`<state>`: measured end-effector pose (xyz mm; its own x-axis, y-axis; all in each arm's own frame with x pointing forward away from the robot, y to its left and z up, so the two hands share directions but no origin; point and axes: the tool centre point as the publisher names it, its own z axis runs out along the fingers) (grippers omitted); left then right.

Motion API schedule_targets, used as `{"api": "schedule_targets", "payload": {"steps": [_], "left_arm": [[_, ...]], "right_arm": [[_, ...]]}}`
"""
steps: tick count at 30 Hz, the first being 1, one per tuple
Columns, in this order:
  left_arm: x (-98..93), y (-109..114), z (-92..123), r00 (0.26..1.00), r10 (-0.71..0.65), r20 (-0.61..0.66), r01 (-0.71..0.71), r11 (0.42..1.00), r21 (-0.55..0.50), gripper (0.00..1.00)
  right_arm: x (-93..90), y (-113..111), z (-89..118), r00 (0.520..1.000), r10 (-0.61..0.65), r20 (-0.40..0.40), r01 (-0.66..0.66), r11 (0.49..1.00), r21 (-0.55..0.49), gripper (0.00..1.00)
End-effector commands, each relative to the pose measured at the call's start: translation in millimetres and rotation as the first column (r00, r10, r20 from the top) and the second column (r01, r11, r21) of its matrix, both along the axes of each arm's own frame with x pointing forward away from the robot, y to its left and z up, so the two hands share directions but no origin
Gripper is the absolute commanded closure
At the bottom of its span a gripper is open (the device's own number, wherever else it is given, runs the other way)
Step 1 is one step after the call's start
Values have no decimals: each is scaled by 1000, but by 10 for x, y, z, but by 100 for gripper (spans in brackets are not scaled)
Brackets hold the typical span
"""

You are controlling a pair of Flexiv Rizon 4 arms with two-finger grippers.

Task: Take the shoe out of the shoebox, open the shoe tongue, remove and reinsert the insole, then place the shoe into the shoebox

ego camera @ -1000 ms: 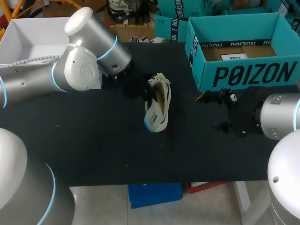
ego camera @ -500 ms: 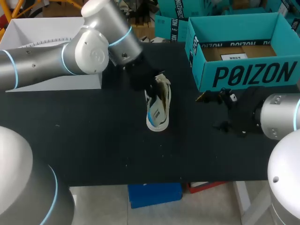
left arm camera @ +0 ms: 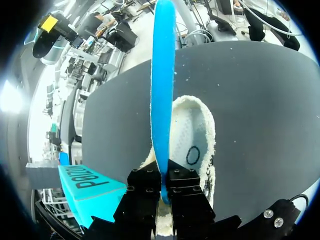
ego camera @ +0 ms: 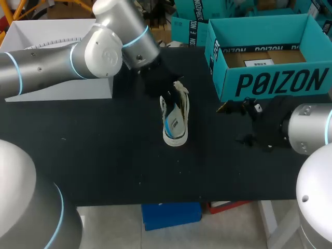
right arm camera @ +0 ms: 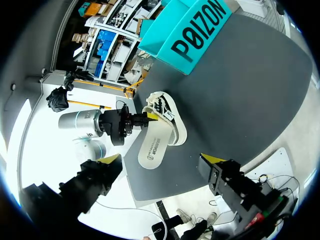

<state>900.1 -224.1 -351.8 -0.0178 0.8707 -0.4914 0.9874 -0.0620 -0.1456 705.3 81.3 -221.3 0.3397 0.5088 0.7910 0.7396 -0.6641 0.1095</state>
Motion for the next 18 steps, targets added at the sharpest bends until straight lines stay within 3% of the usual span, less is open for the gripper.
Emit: {"api": "schedule_targets", "payload": {"steps": [1,7,18], "left_arm": [[31,-52,10,1000,-16,-2,16,1000,6,100],[47,-103,-25,1000,-31,-1,31,1000,-1,100],[-4,34,-159,1000,-2,-6,2,1000,0,100]], "right_arm": [[-64,26,-61,988,-129,81,131,991,-30,0],[-64,26,-61,988,-129,81,131,991,-30,0],[-64,26,-61,988,-129,81,131,991,-30,0]]}}
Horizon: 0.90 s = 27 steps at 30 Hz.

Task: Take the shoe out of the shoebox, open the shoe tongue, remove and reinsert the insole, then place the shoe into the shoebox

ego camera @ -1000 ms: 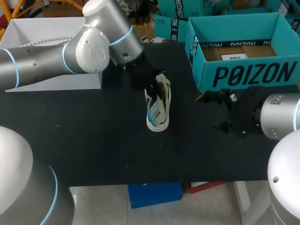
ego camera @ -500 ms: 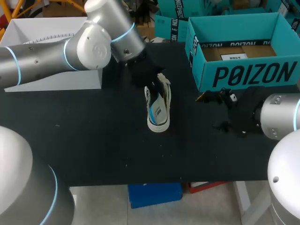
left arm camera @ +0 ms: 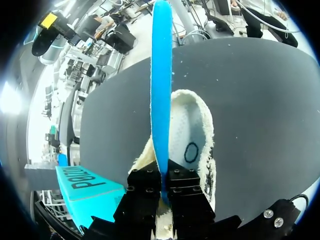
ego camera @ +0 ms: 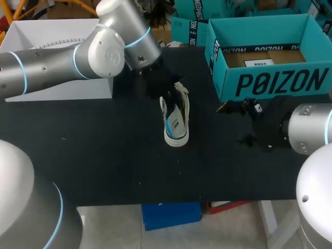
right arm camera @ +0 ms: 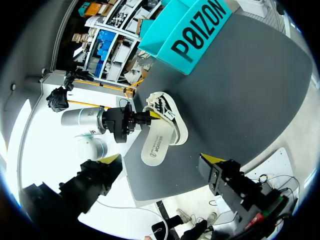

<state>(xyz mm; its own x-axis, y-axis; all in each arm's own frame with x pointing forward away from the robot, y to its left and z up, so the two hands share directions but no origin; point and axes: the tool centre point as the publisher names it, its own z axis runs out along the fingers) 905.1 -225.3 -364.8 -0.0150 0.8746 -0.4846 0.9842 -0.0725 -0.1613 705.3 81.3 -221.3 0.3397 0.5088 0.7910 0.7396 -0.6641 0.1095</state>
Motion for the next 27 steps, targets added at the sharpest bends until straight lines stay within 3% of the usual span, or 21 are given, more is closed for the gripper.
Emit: {"api": "schedule_targets", "payload": {"steps": [1,15,21,27], "left_arm": [[-64,62,-29,1000,14,10,-14,1000,-7,100],[-102,297,-98,986,165,0,-164,982,-89,100],[-124,306,-160,976,219,6,-215,963,-164,100],[-75,255,-90,967,252,37,-235,939,-251,100]], "right_arm": [[-64,26,-61,988,-129,81,131,991,-30,0],[-64,26,-61,988,-129,81,131,991,-30,0],[-64,26,-61,988,-129,81,131,991,-30,0],[-64,26,-61,988,-129,81,131,991,-30,0]]}}
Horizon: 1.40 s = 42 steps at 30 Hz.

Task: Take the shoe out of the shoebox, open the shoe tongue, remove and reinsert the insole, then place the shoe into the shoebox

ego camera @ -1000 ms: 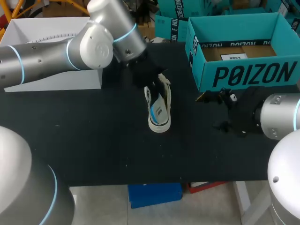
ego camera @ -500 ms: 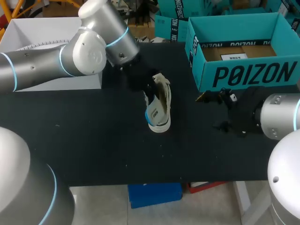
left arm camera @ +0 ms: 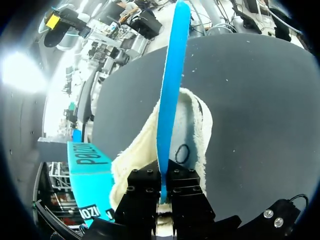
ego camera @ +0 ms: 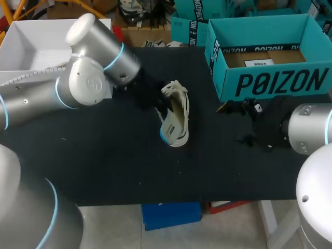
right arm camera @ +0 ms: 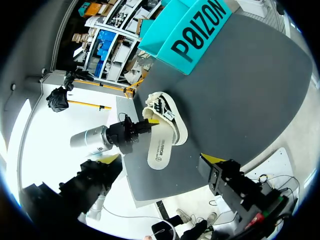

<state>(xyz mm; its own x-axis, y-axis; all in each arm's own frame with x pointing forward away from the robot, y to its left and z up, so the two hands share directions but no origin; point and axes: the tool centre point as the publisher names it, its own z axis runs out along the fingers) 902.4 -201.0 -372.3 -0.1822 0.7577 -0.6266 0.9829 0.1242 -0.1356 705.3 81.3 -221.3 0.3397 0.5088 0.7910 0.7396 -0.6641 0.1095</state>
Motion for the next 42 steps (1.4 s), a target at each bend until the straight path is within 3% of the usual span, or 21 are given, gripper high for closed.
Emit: {"api": "schedule_targets", "payload": {"steps": [1,8,22,28,37,42], "left_arm": [[-39,4,0,998,34,51,-30,996,-87,100],[-12,-34,40,997,43,66,-34,991,-126,100],[-190,-48,44,1000,4,31,3,978,-208,100],[-75,-9,-27,999,21,31,-16,983,-183,100],[102,-27,82,995,38,92,-22,985,-170,100],[155,-19,30,995,32,95,-17,989,-148,100]], "right_arm": [[-64,26,-61,988,-129,81,131,991,-30,0],[-64,26,-61,988,-129,81,131,991,-30,0],[-64,26,-61,988,-129,81,131,991,-30,0],[-64,26,-61,988,-129,81,131,991,-30,0],[-64,26,-61,988,-129,81,131,991,-30,0],[-64,26,-61,988,-129,81,131,991,-30,0]]}}
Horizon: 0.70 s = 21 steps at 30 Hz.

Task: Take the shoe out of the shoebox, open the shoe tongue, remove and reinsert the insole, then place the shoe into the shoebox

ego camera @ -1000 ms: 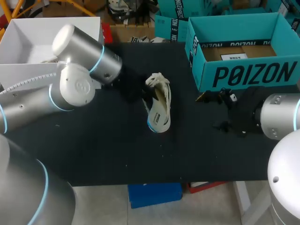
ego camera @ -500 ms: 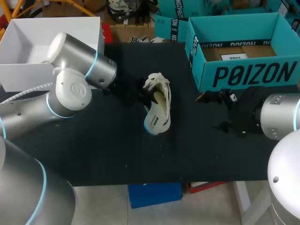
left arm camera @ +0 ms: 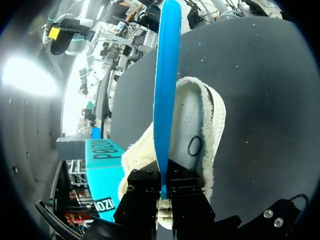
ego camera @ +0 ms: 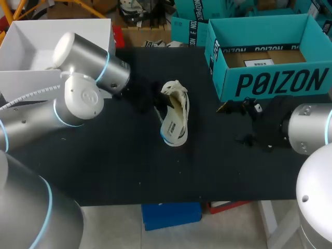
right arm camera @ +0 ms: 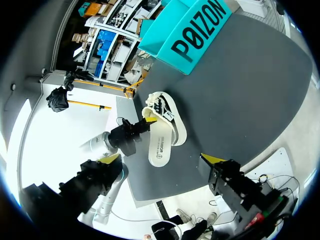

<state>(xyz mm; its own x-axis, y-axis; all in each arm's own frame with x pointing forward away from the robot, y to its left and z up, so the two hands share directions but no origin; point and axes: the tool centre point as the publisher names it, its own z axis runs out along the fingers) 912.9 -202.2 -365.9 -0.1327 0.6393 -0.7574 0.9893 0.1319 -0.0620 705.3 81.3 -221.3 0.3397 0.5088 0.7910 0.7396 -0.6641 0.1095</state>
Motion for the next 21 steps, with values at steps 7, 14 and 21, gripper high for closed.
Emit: {"api": "schedule_targets", "payload": {"steps": [7,14,21], "left_arm": [[142,47,-77,999,32,33,-33,999,24,100],[243,65,-56,995,61,72,-64,998,30,100],[274,51,-61,994,65,85,-69,997,45,100]], "right_arm": [[-64,26,-61,988,-129,81,131,991,-30,0],[-64,26,-61,988,-129,81,131,991,-30,0],[-64,26,-61,988,-129,81,131,991,-30,0]]}}
